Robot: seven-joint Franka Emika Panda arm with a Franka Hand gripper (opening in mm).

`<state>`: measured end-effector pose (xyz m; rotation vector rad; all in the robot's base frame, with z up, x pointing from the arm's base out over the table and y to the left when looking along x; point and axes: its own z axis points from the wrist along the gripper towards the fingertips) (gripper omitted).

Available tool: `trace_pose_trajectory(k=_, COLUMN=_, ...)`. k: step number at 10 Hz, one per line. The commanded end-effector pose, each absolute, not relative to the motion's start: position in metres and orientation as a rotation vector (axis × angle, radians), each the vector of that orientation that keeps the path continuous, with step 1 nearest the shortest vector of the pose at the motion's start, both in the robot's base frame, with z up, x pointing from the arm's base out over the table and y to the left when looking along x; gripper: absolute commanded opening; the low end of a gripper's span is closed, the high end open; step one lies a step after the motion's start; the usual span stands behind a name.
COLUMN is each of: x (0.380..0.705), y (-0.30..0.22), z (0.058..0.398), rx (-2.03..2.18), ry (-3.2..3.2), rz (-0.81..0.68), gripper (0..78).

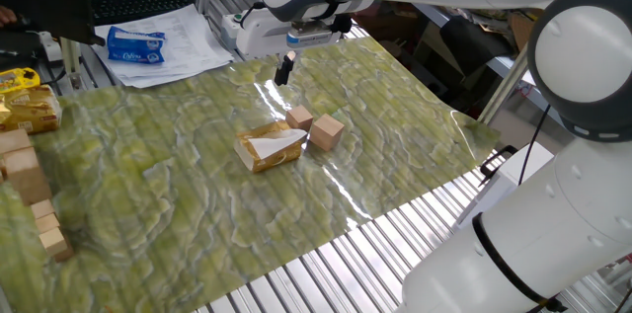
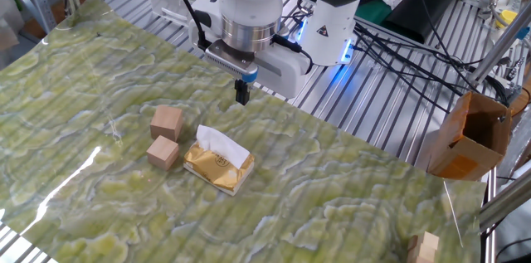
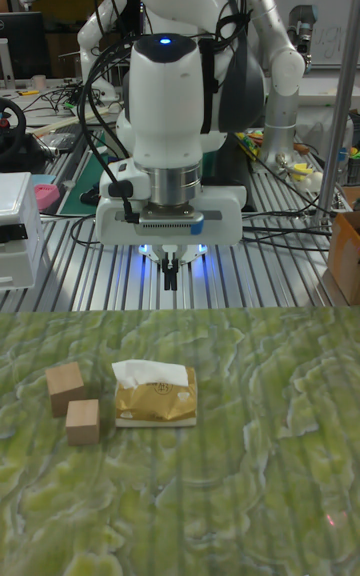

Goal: Pull out a napkin

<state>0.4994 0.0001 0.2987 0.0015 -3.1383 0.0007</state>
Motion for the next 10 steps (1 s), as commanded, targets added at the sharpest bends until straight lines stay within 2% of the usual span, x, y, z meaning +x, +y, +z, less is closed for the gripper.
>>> trace_pose_trajectory(k=1, x=0.499, y=0.000, z=0.299, rx=0.238, ry=-3.235, rz=-0.079, gripper=0.0)
trace_pose_trajectory(k=2, x=0.499, y=0.000, z=0.299, rx=0.265, ry=-3.233, rz=0.060, gripper=0.0)
trace_pose_trajectory(k=3, x=0.499, y=0.000, z=0.299, rx=0.276, ry=-3.231, rz=0.127, gripper=0.0)
trace_pose_trajectory(k=4, x=0.499, y=0.000, z=0.299, rx=0.274, ry=-3.233, rz=0.082, gripper=0.0)
trace_pose_trajectory(k=10, x=0.504, y=0.004, z=0.309, rx=0.262, ry=-3.190, rz=0.081, gripper=0.0)
